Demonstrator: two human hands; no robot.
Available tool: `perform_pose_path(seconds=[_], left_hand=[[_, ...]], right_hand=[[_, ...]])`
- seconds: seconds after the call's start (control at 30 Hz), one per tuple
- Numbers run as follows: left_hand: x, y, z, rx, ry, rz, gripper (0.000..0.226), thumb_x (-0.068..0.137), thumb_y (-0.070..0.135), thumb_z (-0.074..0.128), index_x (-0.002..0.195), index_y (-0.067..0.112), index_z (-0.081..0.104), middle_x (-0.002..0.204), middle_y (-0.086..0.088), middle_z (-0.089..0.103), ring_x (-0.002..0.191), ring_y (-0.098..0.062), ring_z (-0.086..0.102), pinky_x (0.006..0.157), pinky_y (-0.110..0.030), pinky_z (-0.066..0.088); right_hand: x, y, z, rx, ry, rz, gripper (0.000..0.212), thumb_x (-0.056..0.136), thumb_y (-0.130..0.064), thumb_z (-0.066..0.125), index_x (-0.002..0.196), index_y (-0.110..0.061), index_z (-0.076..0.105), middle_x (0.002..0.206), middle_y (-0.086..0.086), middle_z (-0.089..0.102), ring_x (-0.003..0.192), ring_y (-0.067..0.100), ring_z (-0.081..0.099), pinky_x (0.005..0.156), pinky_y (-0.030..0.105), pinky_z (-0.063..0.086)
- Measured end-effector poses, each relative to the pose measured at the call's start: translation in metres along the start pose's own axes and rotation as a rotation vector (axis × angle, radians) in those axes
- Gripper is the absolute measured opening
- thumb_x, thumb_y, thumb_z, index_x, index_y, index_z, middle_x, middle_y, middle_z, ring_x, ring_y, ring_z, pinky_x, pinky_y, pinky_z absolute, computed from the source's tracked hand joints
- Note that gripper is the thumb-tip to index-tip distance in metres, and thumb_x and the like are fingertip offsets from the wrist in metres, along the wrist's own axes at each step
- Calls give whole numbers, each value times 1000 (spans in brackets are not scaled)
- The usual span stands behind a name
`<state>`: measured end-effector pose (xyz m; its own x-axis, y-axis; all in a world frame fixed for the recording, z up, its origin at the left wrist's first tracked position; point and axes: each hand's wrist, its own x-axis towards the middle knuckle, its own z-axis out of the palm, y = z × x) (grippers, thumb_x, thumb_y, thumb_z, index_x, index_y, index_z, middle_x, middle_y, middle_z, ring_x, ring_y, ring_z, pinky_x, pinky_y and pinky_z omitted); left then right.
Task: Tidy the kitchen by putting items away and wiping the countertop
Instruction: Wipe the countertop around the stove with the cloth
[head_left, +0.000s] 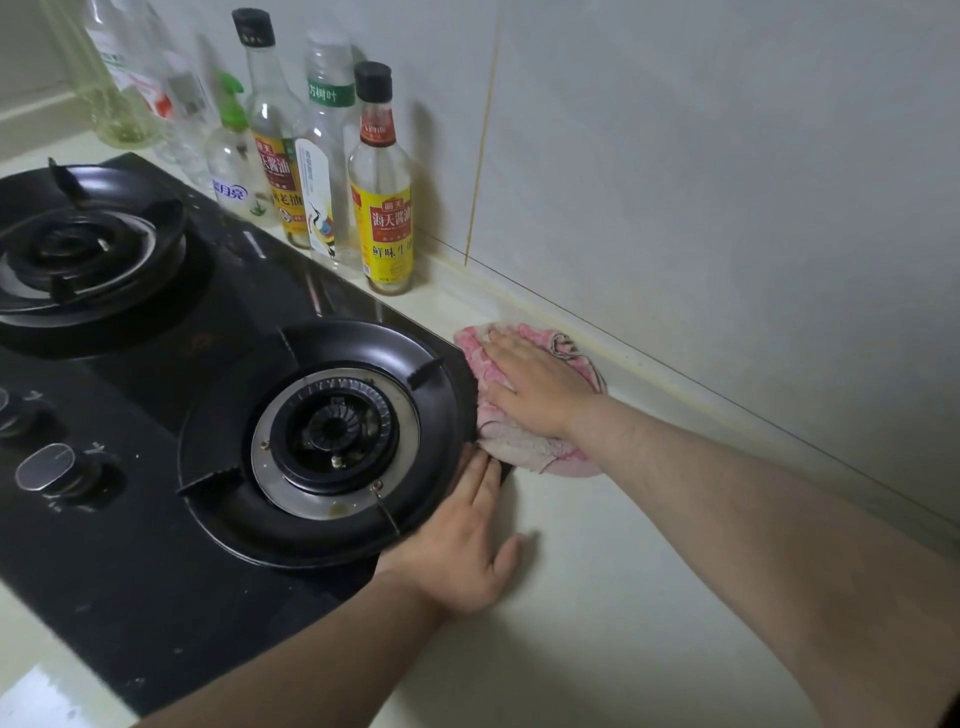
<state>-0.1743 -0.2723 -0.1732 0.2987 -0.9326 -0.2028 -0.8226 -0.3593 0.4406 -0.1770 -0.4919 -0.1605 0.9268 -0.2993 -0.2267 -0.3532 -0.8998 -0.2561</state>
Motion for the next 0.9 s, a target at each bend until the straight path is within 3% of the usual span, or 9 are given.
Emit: perform_pose_path(seconds=[0.3,0.43,0.53,0.67,0.9], left_hand=[[-1,-1,2,-18,-50,-37,95,80,68,11,154,11,-7,161,-6,-19,146,-15,-25,121,-41,-4],[0,0,1,-35,-27,-23,88,89,60,24,154,9,-5,161,-6,-21,144,-12,-28,120,-34,-13],[0,0,0,-7,-9,0,91,84,62,19,154,9,-6,161,-5,-21,143,-12,-30,117,-32,-17],[0,-3,2,-56,3,12,88,89,58,29,154,11,-6,160,-2,-23,141,-7,-34,112,-25,-24],[0,-4,6,-15,79,59,87,89,59,26,155,12,-4,161,-2,-19,143,-9,-30,109,-19,-27]], right_hand=[[53,-21,-3,-14,15,-66,63,103,-40,31,159,-22,9,166,-4,4,153,11,2,119,25,-3],[76,-29,-3,-49,26,-119,61,105,-41,30,159,-21,11,167,-3,5,153,13,4,121,28,1],[90,-37,-5,-66,35,-144,61,105,-42,30,159,-19,12,166,-1,6,153,14,6,119,26,1],[101,-42,-5,-61,46,-162,63,105,-45,32,159,-19,12,166,0,8,152,14,7,119,26,2],[54,-16,-5,13,61,-168,64,104,-44,34,159,-23,10,166,-5,7,152,10,6,115,21,-3]])
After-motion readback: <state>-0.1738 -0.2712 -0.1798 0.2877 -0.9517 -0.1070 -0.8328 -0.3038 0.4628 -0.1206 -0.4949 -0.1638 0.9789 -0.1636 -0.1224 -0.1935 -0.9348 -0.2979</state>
